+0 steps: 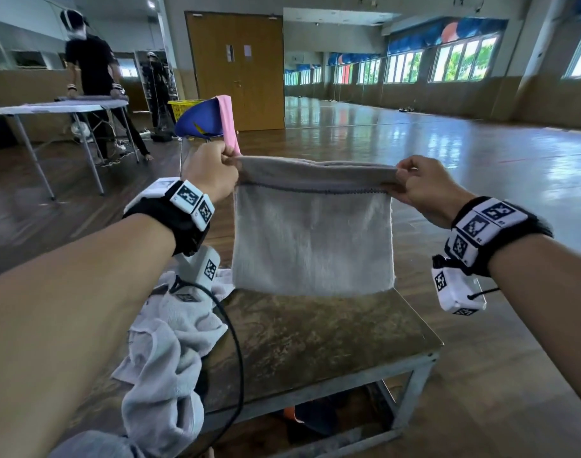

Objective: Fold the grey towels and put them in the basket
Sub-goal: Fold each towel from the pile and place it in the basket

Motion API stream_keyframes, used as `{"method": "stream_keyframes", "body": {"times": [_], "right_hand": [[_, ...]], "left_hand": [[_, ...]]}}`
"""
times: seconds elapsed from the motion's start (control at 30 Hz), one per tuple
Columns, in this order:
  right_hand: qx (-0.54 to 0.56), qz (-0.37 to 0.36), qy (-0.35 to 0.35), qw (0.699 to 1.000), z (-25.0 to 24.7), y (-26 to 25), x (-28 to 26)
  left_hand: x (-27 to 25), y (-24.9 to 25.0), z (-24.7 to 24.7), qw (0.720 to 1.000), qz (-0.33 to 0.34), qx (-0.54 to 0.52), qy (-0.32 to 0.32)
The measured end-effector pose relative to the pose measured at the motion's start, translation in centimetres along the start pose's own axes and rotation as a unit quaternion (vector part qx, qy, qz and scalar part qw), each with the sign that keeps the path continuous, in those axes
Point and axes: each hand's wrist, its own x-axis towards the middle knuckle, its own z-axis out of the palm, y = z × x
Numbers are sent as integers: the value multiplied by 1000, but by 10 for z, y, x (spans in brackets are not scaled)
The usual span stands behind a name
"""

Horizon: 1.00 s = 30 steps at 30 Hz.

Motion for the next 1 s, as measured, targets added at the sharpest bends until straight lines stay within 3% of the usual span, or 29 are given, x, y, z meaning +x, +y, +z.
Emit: {"method": "stream_keyframes", "body": {"times": [0.1,0.2,0.27,0.33,0.4,0.47,0.6,0.67,0.73,0.87,1.0], "right_hand": [[16,-34,-21,999,-7,11,-11],[50,-31,-34,998,-13,28,-32],[30,6,-65,997,-17,46,-52],[-58,61,-143,986,-24,70,-71],[-163,128,-249,946,-31,94,-90],[-194,187,-324,907,-32,115,-108],[-206,192,-356,891,-27,150,-125],[-205,185,-377,884,-26,160,-124],[-189,172,-372,892,-24,168,-120],[-180,97,-246,948,-6,184,-99],[-217,59,-150,963,22,204,-74]], "left_hand": [[-9,-10,3,999,36,-13,17],[-32,-29,7,999,35,-26,-10],[-55,-42,10,998,26,-13,-58],[-78,-56,14,987,-5,20,-162],[-99,-71,19,955,-39,62,-289],[-119,-85,28,917,-65,84,-384],[-144,-109,47,830,-134,122,-528],[-145,-118,54,799,-183,110,-562],[-141,-127,61,806,-194,103,-549],[-126,-150,81,878,-146,134,-435],[-111,-168,107,929,-125,132,-323]]}}
